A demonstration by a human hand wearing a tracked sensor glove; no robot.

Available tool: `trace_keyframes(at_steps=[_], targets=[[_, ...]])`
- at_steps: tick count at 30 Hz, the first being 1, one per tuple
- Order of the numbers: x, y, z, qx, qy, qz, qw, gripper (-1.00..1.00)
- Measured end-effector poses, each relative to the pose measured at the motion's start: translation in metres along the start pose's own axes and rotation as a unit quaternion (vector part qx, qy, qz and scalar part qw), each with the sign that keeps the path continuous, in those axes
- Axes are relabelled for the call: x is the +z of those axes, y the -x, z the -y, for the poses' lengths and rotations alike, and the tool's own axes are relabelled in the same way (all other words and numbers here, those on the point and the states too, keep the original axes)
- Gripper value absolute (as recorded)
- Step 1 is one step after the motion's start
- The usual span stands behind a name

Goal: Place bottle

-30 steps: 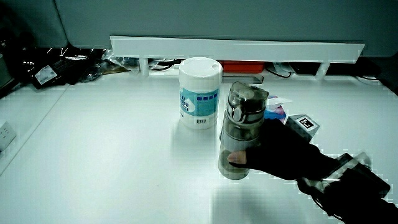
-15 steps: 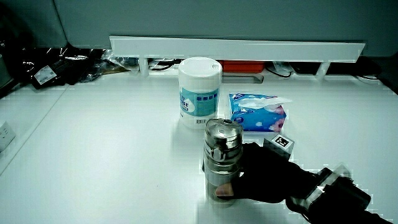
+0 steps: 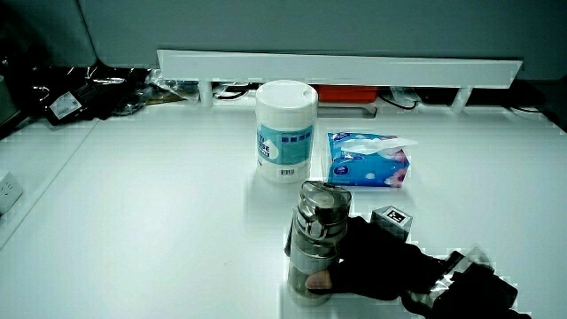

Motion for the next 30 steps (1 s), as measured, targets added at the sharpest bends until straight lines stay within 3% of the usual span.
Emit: trace_keyframes(at_steps=[3,19,25,30], targets=[[0.0,0.0,0.0,0.001,0.001,0.004,1.0,0.0],[-0.002,-0.003,0.003,-0.003,0.007,0.004,1.0,-0.59],[0.004,-0.002,0.011,-0.019,0.017,-0.016,0.9995,-0.81],[0.019,0.01,0.027,-0.044,0.029,-0.026,0.9983,-1.0]])
